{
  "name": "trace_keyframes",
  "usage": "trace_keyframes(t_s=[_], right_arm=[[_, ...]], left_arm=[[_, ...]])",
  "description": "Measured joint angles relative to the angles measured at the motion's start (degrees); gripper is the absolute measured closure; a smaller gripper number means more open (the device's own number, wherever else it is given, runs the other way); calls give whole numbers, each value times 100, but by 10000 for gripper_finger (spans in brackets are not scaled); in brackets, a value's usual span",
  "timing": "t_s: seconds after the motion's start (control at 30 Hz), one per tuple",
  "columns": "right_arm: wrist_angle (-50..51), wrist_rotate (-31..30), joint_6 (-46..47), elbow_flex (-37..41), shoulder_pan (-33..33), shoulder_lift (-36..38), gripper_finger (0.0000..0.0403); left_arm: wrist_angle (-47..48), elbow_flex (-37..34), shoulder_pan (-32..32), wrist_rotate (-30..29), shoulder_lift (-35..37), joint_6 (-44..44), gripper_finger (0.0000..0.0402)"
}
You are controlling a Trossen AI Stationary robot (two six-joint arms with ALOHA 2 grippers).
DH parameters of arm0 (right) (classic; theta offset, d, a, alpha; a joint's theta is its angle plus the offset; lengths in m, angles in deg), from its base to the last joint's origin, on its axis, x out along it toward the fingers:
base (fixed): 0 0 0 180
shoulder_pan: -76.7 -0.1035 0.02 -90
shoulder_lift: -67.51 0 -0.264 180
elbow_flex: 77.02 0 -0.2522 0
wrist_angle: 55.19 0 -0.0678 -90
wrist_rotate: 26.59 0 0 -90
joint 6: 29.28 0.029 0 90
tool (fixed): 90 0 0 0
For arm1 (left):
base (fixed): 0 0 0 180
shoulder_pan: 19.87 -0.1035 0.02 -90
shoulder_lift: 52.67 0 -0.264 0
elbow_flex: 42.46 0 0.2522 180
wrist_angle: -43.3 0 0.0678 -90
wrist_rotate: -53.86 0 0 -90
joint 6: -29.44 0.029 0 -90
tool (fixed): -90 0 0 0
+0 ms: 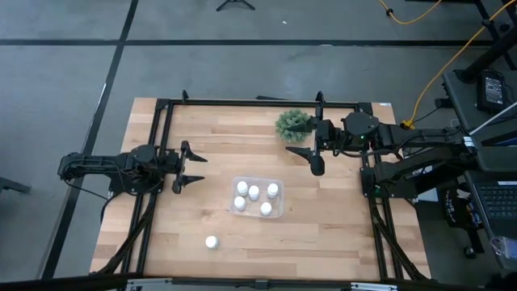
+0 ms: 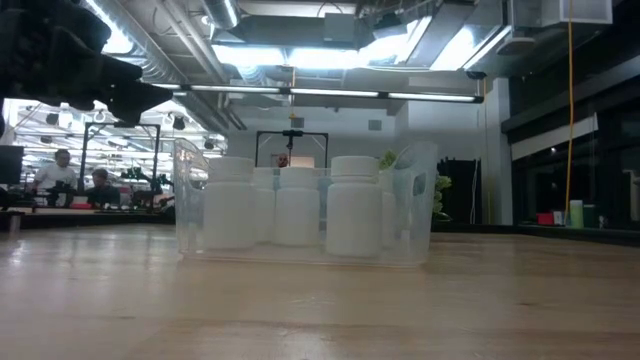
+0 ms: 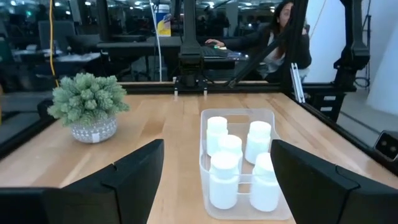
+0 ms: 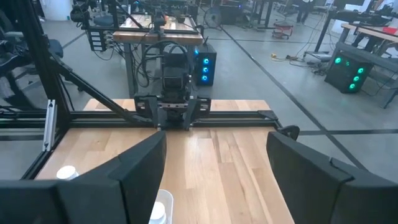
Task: Pick and place pill bottles into a basket
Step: Put the white medicine bottle into the transparent bin
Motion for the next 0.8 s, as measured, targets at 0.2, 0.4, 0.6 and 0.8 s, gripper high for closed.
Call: trace_keyframes(t_s=[0.2, 0.4, 0.6, 0.8], right_arm=[[2, 0, 148, 0, 0, 0, 124], [75, 424, 174, -9, -46, -214, 124], [693, 651, -19, -973, -499, -1410, 124], [1872, 645, -723, -3049, -811, -2981, 124]], left_arm=[[0, 0, 0, 0, 0, 143, 111], [0, 0, 0, 0, 0, 154, 111], [0, 0, 0, 2, 0, 150, 111], [0, 0, 0, 2, 0, 153, 111]])
